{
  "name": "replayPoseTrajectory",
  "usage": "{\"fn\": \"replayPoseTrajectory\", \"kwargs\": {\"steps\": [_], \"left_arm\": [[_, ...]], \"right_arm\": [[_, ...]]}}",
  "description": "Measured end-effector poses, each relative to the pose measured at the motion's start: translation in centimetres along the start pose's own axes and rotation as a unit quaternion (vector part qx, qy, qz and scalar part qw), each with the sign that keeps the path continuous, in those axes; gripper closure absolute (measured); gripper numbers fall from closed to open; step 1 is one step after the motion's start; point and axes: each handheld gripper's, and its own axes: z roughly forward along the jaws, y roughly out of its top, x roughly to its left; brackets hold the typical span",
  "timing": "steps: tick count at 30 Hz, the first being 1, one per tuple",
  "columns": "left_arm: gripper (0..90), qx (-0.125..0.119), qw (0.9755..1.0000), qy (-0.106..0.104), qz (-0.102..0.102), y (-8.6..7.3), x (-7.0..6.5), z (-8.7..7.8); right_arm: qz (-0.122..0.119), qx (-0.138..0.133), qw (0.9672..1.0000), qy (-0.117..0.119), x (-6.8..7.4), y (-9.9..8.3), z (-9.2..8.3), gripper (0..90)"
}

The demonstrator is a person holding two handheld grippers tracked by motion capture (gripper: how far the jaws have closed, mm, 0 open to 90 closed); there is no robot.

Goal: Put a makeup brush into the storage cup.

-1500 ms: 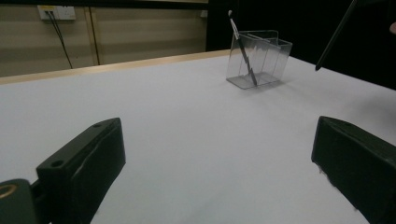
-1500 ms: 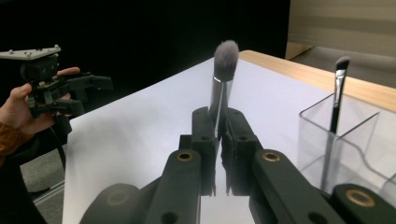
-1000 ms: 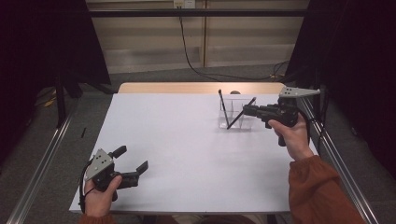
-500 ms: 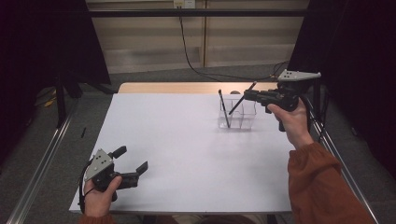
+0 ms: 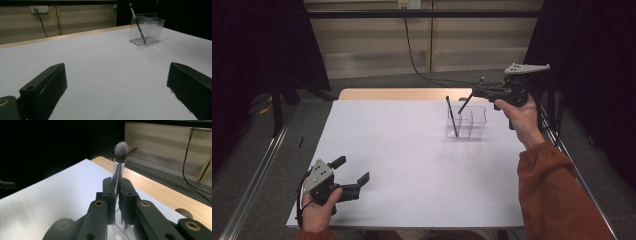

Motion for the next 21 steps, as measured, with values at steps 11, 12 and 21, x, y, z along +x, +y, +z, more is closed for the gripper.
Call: {"fn": "replayPoseTrajectory", "kwargs": {"steps": [11, 12, 21], "left_arm": [[2.8, 0.009, 0.9999, -0.002, 0.005, 0.0, 0.1, 0.2], [2.8, 0.009, 0.9999, -0.002, 0.006, -0.1, 0.0, 0.2], [2.8, 0.01, 0.9999, -0.008, 0.011, 0.0, -0.1, 0.2]], "right_arm": [[0.005, 0.014, 0.9998, -0.015, -0.8, 0.4, 1.3, 84.4], [0.006, 0.016, 0.9997, -0.018, -0.9, 0.4, 1.5, 84.5], [0.012, 0.034, 0.9991, -0.023, -1.6, -0.4, 2.7, 84.5]]}}
